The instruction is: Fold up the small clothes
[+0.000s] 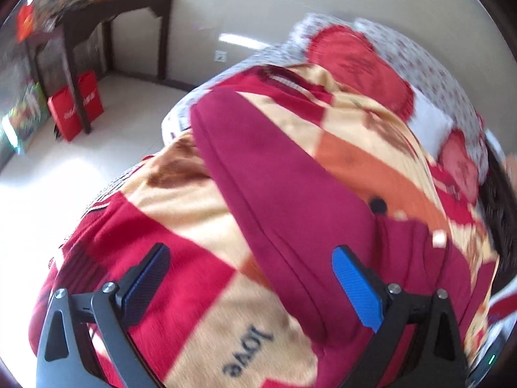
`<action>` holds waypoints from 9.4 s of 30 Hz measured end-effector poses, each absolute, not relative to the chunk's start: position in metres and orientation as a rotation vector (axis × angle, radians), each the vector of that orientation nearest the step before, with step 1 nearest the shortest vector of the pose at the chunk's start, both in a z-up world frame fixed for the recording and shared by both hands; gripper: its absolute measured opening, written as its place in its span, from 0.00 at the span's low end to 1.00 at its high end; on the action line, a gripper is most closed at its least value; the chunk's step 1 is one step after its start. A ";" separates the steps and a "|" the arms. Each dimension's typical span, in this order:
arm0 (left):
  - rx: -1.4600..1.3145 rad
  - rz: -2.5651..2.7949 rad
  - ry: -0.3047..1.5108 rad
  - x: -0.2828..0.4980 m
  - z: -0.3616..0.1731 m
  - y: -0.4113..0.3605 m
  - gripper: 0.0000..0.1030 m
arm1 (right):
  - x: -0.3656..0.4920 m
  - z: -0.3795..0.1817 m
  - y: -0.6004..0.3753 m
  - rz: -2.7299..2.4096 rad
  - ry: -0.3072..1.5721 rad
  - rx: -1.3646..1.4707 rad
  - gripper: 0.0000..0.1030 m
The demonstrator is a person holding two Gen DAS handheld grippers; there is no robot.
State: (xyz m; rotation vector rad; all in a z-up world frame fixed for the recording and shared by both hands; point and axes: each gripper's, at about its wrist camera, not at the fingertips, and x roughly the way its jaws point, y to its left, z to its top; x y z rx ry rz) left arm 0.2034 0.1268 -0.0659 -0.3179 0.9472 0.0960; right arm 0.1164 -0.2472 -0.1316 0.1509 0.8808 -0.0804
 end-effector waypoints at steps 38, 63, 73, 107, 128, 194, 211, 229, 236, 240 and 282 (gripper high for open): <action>-0.245 -0.454 0.776 0.189 0.012 0.012 0.06 | 0.091 -0.102 -0.294 -0.102 0.819 0.260 0.69; 0.201 -0.191 0.985 0.122 -0.087 0.007 0.73 | 0.140 -0.132 -0.314 0.019 0.947 0.249 0.00; 0.179 -0.115 1.032 0.136 -0.119 0.016 0.74 | 0.102 -0.076 -0.360 -0.177 0.757 0.162 0.00; -0.035 -0.173 1.009 0.127 -0.095 0.068 0.75 | 0.264 -0.122 -0.059 0.578 0.870 -0.097 0.00; 0.097 -0.132 1.018 0.155 -0.098 0.008 0.78 | 0.132 -0.107 -0.368 -0.018 0.852 0.263 0.18; 0.035 -0.114 1.034 0.192 -0.114 -0.018 0.79 | 0.044 -0.094 -0.375 0.081 0.767 0.184 0.00; 0.032 -0.110 1.037 0.187 -0.113 -0.014 0.79 | 0.089 -0.112 -0.406 0.044 0.867 0.313 0.45; 0.048 -0.108 1.025 0.185 -0.120 -0.020 0.81 | 0.082 -0.103 -0.393 -0.006 0.814 0.310 0.07; 0.080 -0.099 1.018 0.182 -0.119 -0.025 0.81 | 0.085 -0.154 -0.365 0.016 0.979 0.241 0.07; 0.113 -0.105 1.017 0.176 -0.110 -0.027 0.81 | 0.081 -0.124 -0.361 -0.015 0.931 0.263 0.07; 0.097 -0.199 1.035 0.061 -0.044 0.022 0.84 | -0.012 -0.080 -0.374 0.036 0.959 0.241 0.18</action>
